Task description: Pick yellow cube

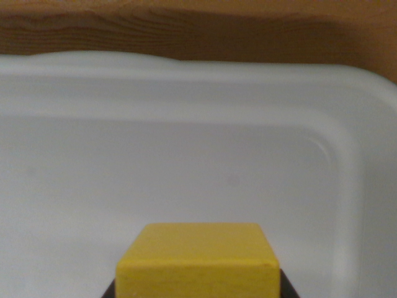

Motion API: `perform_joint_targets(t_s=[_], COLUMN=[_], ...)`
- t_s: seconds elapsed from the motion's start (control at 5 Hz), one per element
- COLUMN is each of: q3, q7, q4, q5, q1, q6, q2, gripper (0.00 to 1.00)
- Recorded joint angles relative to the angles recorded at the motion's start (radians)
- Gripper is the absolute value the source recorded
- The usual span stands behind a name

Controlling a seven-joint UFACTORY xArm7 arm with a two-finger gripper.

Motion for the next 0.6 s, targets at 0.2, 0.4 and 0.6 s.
perform_joint_targets(t_s=[0.2,0.4,0.6], q3=[0.0,0.0,0.0], q7=[0.0,0.0,0.0], q4=[0.0,0.006,0.006], q5=[0.0,-0.0002,-0.0002], q1=[0.0,-0.0001,-0.0001], q6=[0.0,0.008,0.008], q2=[0.0,-0.002,-0.002], gripper=[1.0,1.0,1.0])
